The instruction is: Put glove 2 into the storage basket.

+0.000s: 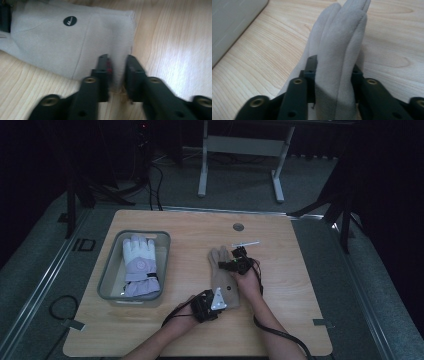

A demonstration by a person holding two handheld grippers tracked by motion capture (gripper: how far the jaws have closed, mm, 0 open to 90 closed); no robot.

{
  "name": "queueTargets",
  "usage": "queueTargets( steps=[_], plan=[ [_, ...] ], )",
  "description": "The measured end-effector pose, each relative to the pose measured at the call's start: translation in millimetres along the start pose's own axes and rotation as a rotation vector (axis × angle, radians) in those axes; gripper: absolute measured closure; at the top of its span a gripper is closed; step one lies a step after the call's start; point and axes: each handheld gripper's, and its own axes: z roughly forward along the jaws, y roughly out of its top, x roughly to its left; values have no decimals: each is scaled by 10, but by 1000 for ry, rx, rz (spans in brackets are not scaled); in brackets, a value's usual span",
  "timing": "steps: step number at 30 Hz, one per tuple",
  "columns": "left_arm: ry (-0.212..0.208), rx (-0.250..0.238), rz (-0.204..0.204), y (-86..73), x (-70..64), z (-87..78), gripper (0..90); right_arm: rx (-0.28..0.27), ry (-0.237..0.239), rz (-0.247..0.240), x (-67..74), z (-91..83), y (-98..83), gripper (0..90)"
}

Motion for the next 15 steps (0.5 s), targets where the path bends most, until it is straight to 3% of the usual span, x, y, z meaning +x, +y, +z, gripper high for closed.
queueTargets(
  steps=[6,15],
  plan=[
    [3,-21,6,-8,-26,-33,820,11,2,-23,51,-26,35,744],
    [10,-42,9,34,-17,-202,833,-45,54,-1,78,-204,96,747]
  ],
)
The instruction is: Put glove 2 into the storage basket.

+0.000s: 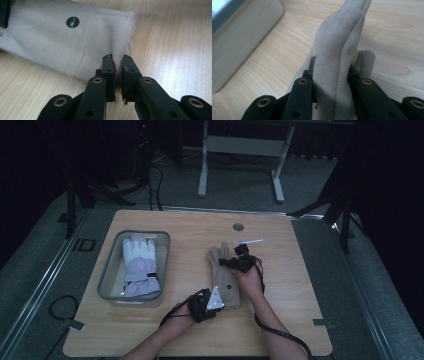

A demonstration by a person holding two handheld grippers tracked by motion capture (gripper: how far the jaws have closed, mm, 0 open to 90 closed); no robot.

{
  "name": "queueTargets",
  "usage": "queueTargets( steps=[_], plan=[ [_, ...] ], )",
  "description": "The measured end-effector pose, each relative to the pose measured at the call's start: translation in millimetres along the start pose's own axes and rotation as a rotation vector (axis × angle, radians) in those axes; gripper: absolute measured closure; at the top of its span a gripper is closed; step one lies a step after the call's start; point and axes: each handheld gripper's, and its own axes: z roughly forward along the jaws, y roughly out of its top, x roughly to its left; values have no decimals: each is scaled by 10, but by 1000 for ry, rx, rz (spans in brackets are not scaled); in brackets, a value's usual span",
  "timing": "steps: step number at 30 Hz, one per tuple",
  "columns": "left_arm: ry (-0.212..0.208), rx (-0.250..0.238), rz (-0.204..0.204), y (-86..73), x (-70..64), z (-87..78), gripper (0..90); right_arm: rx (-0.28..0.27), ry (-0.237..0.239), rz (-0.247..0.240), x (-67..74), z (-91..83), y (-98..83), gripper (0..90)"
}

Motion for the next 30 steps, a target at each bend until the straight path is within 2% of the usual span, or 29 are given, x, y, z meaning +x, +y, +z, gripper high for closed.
queueTargets(
  steps=[6,14,23,30],
  plan=[
    [11,-9,3,50,32,-148,833,-16,-5,-16,87,-93,100,747],
    [36,-18,9,65,75,-413,833,-59,22,-59,289,-178,243,746],
    [57,-13,-1,-27,168,-671,834,-72,42,-116,567,-113,415,746],
    [69,-6,-16,-125,238,-861,833,-75,76,-146,804,-13,561,746]
  ],
)
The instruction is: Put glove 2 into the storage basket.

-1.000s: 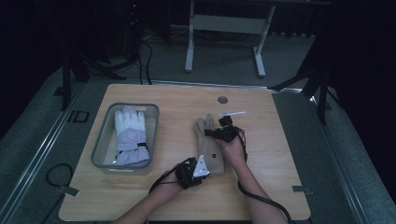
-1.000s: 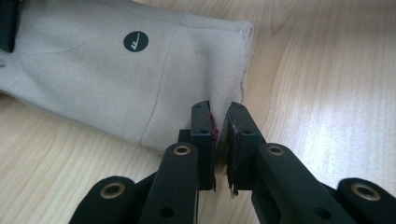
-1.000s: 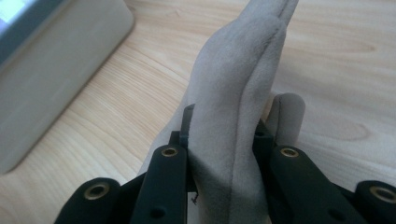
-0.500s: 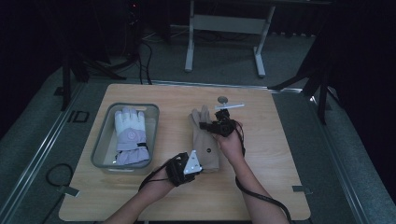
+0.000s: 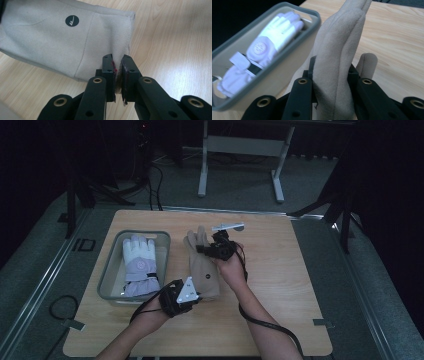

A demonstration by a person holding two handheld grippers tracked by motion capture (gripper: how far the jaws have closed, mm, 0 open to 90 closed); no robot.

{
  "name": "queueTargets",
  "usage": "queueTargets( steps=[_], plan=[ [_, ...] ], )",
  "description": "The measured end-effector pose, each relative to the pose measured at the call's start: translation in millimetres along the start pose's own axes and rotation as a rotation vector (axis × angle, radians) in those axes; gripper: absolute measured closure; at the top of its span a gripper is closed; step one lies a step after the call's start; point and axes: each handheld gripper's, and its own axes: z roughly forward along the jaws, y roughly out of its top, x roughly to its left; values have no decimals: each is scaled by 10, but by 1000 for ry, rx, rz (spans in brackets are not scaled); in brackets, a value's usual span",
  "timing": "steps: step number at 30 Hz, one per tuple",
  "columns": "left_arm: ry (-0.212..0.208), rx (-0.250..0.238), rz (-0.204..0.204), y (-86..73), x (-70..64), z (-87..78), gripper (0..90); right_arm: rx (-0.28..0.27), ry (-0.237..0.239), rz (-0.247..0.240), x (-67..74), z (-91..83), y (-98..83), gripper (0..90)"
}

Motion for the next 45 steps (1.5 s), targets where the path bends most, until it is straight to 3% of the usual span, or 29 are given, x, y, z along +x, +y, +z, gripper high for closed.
queueTargets(
  steps=[16,28,35,40,45],
  plan=[
    [72,21,-45,-307,248,-455,833,-5,64,-53,410,345,376,745],
    [115,57,-96,-594,434,-725,833,16,99,-118,819,762,639,745],
    [140,78,-127,-772,543,-830,833,24,117,-131,986,983,729,745],
    [165,82,-170,-915,628,-935,833,29,131,-155,1088,1122,821,744],
    [183,97,-179,-994,665,-998,833,32,143,-138,1138,1267,841,743]
  ],
)
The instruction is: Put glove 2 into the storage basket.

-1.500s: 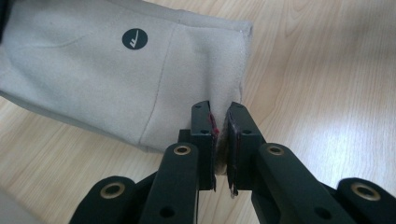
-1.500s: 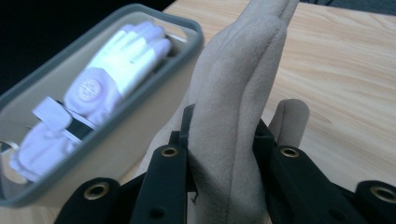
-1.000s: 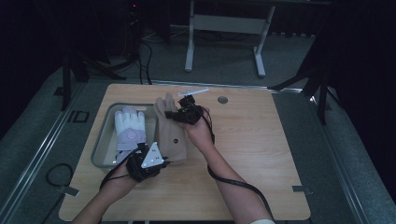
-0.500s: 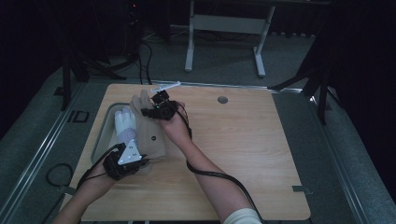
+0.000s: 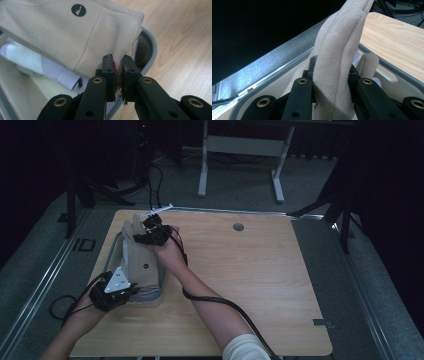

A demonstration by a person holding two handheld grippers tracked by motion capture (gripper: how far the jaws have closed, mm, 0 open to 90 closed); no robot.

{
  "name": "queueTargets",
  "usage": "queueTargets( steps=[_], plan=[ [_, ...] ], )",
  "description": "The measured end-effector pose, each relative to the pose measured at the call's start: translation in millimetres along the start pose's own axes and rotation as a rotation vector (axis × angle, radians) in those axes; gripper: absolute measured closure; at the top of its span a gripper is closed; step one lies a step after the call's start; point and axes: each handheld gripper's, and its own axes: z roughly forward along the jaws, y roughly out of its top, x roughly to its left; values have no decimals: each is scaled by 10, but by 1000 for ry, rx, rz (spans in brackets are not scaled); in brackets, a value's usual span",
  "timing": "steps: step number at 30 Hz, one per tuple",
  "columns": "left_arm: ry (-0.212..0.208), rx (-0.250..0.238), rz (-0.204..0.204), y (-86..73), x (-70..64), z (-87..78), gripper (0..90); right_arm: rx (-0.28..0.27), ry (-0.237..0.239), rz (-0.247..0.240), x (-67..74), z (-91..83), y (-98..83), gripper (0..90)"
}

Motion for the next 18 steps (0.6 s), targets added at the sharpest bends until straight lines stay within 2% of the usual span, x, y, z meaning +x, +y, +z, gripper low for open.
queueTargets(
  steps=[4,6,7,8,9,11,15,18],
  plan=[
    [-12,11,-33,-69,35,54,833,24,-1,5,-7,143,-30,743],
    [-16,13,-36,-76,39,60,833,34,1,7,-14,187,-44,743],
    [-26,10,-49,-83,38,77,833,58,-6,6,-29,271,-91,742],
    [-26,10,-49,-83,38,77,833,58,-6,6,-29,271,-91,742],
    [-26,13,-49,-83,36,89,832,79,-30,-11,-43,329,-132,740],
    [-27,21,-52,-85,45,106,832,94,-33,2,-85,382,-175,737],
    [-30,35,-51,-95,39,148,830,104,-23,-4,-116,433,-212,702],
    [-41,30,-69,-103,53,162,829,109,-24,-13,-118,421,-208,658]
  ],
)
